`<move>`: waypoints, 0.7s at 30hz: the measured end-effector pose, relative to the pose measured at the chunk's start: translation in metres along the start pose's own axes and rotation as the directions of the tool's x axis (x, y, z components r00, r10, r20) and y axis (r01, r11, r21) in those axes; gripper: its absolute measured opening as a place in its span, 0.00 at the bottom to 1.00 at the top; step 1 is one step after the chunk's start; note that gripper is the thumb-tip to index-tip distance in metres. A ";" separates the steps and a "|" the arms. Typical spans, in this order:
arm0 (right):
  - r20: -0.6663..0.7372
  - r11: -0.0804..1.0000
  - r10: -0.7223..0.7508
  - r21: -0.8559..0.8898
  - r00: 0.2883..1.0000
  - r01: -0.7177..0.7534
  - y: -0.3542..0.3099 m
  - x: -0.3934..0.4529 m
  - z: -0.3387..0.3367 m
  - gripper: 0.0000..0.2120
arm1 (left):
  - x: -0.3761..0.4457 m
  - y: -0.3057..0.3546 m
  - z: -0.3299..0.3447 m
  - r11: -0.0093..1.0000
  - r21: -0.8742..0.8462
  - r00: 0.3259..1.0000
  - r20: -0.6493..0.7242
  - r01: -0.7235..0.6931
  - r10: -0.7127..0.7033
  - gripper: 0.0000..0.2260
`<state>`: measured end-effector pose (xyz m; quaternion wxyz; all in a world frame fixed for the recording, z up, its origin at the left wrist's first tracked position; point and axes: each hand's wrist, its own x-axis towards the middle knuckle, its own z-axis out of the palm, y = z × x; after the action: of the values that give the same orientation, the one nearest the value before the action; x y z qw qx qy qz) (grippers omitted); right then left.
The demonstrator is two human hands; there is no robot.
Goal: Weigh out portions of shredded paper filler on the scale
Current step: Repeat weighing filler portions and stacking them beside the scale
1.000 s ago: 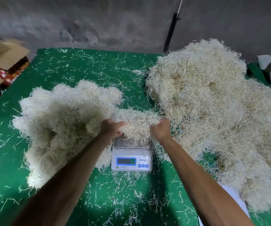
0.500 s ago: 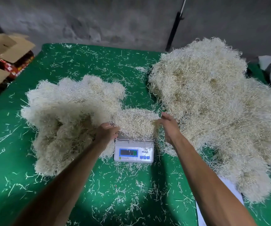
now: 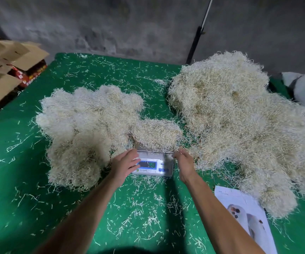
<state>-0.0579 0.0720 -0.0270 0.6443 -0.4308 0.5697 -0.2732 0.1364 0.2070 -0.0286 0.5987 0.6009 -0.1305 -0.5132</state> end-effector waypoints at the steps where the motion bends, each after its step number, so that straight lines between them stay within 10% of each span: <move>1: 0.005 1.000 0.004 0.005 1.000 -0.004 0.003 -0.002 0.000 0.10 | -0.002 -0.002 -0.001 1.000 -0.020 1.000 0.013 0.016 -0.016 0.19; 12: -0.002 0.998 0.031 0.063 1.000 -0.030 0.010 -0.006 0.000 0.21 | 0.006 -0.002 -0.007 0.999 -0.036 1.000 -0.006 0.025 -0.025 0.25; 16: -0.049 0.999 -0.045 0.020 0.998 0.046 0.002 0.005 0.000 0.11 | 0.018 0.007 -0.004 0.999 -0.005 0.998 -0.049 -0.051 0.051 0.23; 21: -0.189 0.972 -0.234 -0.054 0.954 0.228 -0.027 0.024 0.013 0.24 | 0.046 0.027 0.015 0.849 0.438 0.943 -0.009 -0.295 0.333 0.34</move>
<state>-0.0369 0.0416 -0.0158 0.5425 -0.4757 0.5799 -0.3784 0.1576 0.1558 -0.0232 0.5318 0.7098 -0.3118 -0.3408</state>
